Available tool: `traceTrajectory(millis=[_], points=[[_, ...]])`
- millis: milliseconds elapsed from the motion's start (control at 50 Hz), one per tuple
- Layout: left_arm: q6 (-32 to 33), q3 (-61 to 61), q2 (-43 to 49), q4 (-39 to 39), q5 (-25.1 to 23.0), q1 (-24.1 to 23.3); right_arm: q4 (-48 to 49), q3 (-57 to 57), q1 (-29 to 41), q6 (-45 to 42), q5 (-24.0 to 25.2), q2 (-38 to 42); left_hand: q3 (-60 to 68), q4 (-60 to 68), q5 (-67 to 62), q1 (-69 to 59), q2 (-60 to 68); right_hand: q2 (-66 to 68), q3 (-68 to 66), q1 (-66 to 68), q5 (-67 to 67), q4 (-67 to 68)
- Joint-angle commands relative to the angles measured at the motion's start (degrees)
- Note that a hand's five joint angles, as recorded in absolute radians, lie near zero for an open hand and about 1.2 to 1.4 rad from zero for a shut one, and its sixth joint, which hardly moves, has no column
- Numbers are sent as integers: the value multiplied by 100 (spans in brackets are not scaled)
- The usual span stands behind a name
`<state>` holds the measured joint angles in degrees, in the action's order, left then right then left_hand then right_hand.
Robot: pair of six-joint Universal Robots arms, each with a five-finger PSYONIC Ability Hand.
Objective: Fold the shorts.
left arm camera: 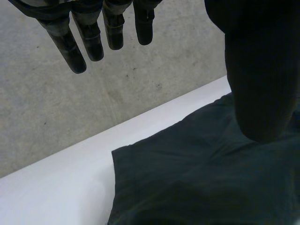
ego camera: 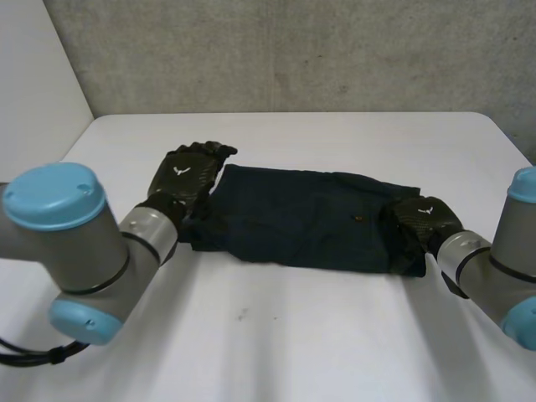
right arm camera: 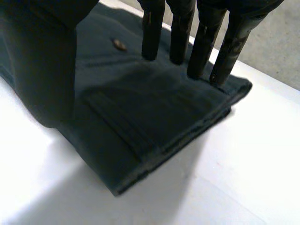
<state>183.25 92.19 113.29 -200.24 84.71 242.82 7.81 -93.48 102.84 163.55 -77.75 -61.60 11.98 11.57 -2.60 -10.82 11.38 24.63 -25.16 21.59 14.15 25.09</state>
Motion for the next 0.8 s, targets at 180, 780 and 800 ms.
traceTrajectory(millis=[180, 780, 800], points=[[44, 449, -273, -33, 28, 72, 212, 32, -379, -350, -285, 272, -198, -157, 260, 82, -138, 5537, -5484, 5841, 5585, 5491], [105, 1003, -1231, -138, 45, 222, -720, 1781, 2177, -4384, 356, 446, -198, -157, 260, 82, -138, 5537, -5484, 5841, 5585, 5491], [114, 968, -1231, -147, 63, 222, -720, 1798, 2300, -4393, 496, 543, -198, -157, 260, 82, -138, 5537, -5484, 5841, 5585, 5491]])
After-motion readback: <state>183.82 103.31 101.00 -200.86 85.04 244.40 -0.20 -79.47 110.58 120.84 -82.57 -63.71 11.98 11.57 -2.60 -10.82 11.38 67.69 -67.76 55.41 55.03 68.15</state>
